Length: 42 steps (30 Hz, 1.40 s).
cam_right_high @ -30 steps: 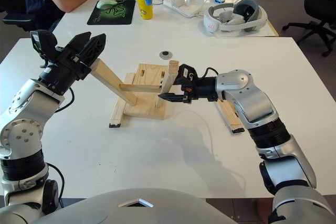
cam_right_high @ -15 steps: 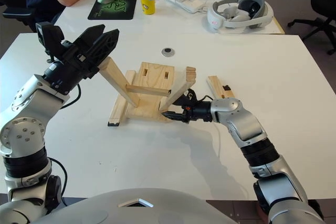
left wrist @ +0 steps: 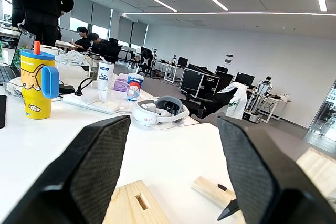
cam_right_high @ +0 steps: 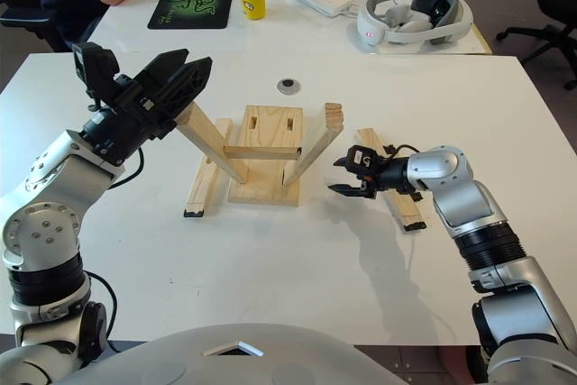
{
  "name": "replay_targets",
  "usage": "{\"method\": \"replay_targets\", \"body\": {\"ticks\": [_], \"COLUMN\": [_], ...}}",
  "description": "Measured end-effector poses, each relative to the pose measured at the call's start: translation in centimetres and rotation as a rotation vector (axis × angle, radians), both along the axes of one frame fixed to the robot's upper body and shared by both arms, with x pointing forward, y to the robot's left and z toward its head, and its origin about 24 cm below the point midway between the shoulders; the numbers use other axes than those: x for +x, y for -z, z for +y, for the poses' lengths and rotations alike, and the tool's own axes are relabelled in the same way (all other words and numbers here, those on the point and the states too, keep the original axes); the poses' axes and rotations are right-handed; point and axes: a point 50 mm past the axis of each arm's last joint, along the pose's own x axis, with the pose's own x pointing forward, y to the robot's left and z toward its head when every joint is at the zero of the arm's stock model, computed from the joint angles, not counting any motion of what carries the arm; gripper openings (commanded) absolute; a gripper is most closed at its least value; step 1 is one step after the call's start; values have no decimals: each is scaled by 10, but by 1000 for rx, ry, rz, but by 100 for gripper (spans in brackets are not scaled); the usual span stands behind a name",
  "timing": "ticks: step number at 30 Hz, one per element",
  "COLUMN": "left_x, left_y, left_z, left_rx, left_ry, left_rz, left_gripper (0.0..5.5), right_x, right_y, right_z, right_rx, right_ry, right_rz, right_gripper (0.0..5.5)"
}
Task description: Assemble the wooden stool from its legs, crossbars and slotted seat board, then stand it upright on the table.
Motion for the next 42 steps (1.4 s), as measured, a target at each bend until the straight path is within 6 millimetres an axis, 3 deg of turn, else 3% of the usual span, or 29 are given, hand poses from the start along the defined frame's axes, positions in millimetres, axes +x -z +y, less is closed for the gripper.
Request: {"method": "replay_targets", "body": {"ticks": [4, 7, 16, 20, 23, 29, 33, 42], "left_x": [0, 2, 20, 28, 29, 15, 10, 8], "left_y": [1, 2, -30, -18, 16, 71, 82, 91], "left_z": [-3, -4, 21, 37, 50, 57, 59, 50], "left_rx": [-16, -48, -321, -226, -55, 120, 133, 197], "left_ry": [5, -20, -180, -265, -379, -515, -574, -606], "left_rz": [6, 16, -43, -10, 69, 163, 173, 136], "left_gripper": [305, 305, 305, 305, 305, 305, 305, 305], "right_x": [23, 39, 42, 41, 35, -14, -22, -11], "right_y": [-21, -34, -24, -30, -32, 37, 44, 35], "right_z": [-9, -2, 14, 1, -21, -40, -43, -49], "right_rx": [57, 162, 409, 421, 393, 282, 270, 220], "right_ry": [141, 254, 552, 630, 707, 832, 838, 823], "right_rz": [-149, -278, -351, -381, -400, -154, -114, -145], "right_gripper": [277, 277, 277, 277, 277, 277, 277, 277]}}
